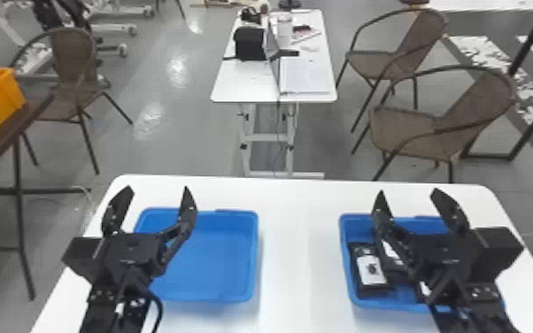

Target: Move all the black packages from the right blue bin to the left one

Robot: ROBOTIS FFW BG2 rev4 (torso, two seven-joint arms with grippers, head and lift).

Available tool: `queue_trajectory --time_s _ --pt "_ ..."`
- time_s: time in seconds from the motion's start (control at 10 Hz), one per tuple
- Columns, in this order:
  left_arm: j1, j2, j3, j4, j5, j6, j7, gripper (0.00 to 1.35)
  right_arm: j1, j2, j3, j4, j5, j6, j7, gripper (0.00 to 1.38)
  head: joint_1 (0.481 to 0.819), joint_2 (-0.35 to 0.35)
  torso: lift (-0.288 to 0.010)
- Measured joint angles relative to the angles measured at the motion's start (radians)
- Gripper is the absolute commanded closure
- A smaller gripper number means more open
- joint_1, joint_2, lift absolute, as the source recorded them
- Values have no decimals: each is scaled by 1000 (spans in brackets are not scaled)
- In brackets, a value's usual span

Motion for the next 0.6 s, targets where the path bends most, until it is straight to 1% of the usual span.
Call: queue_trajectory --time_s 0.3,0.6 --pt "-2 0 0 1 0 -2 0 98 0 0 0 -2 5 0 0 185 695 41 0" --pt "-8 0 0 1 -3 -7 0 98 1 5 2 -10 38 -21 -4 188 695 43 0"
